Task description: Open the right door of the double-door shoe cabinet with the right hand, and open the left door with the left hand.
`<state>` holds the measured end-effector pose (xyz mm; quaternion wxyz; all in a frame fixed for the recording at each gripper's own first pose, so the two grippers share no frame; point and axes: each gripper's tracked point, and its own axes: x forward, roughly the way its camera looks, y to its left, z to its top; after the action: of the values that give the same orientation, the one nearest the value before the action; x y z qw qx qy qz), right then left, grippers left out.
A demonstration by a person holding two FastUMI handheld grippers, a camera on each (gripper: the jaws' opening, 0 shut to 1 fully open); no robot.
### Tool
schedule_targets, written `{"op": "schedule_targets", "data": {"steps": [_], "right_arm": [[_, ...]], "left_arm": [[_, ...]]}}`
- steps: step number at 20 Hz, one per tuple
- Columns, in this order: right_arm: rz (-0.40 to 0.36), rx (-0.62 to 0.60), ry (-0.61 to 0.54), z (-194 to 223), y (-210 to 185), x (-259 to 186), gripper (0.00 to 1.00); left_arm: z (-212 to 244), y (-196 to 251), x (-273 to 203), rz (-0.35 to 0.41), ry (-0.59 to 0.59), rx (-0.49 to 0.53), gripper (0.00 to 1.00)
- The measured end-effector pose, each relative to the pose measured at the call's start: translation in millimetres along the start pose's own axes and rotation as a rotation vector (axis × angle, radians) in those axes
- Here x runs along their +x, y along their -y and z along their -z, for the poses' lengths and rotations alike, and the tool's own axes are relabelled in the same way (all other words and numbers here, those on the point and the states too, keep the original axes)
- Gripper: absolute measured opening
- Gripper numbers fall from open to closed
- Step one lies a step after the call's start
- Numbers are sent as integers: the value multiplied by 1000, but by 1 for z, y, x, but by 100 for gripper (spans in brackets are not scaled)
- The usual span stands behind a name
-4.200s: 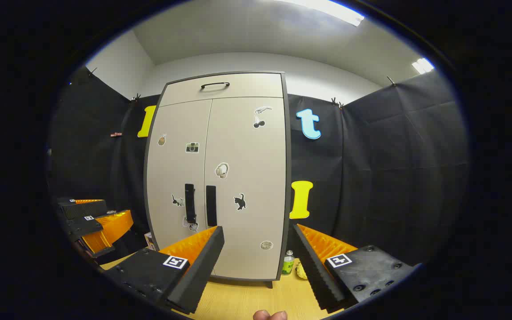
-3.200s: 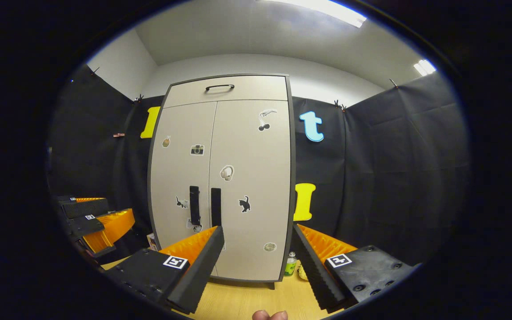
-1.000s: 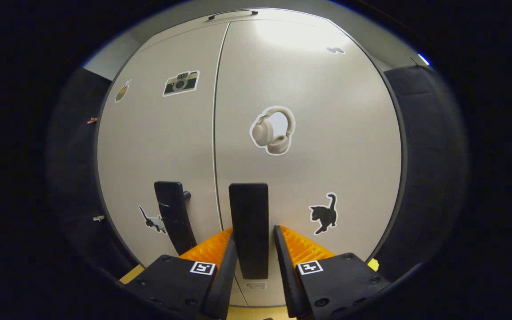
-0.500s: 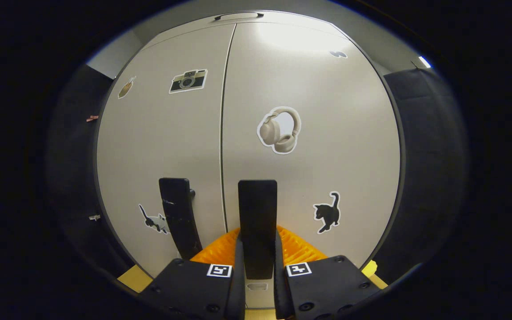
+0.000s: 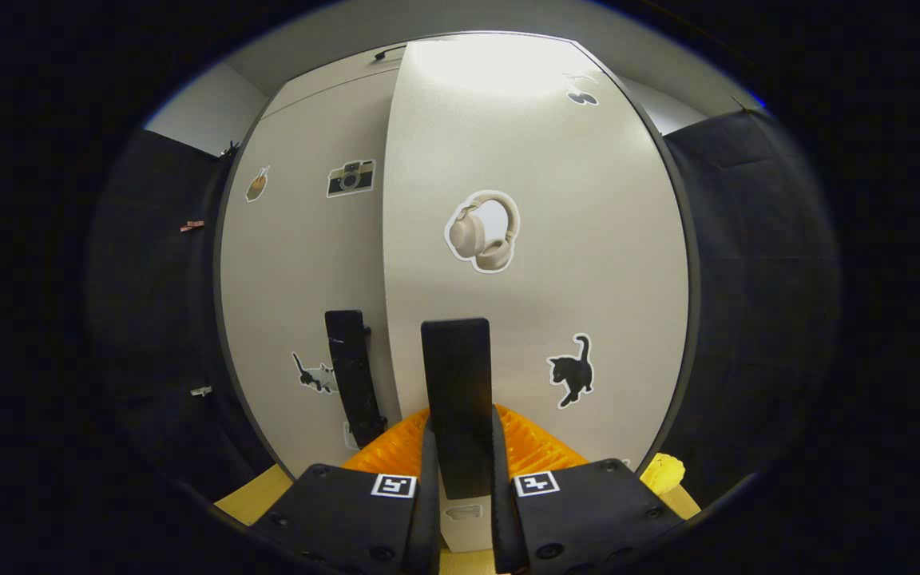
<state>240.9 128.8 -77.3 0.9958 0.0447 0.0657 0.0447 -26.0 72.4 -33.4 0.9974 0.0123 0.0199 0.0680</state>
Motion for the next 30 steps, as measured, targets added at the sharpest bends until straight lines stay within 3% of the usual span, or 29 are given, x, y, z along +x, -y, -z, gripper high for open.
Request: {"op": "schedule_targets", "data": {"steps": [12, 13, 14, 30], "right_arm": [[-73, 29, -6, -6, 13, -32, 29], [-82, 37, -11, -5, 15, -33, 28], [-86, 42, -11, -5, 15, -34, 21], [-73, 60, 0, -6, 38, -66, 20]], "left_arm": [[-7, -1, -15, -22, 6, 12, 98], [-7, -1, -15, -21, 6, 14, 98], [-6, -1, -16, -20, 5, 16, 97], [-5, 11, -16, -8, 1, 11, 98]]}}
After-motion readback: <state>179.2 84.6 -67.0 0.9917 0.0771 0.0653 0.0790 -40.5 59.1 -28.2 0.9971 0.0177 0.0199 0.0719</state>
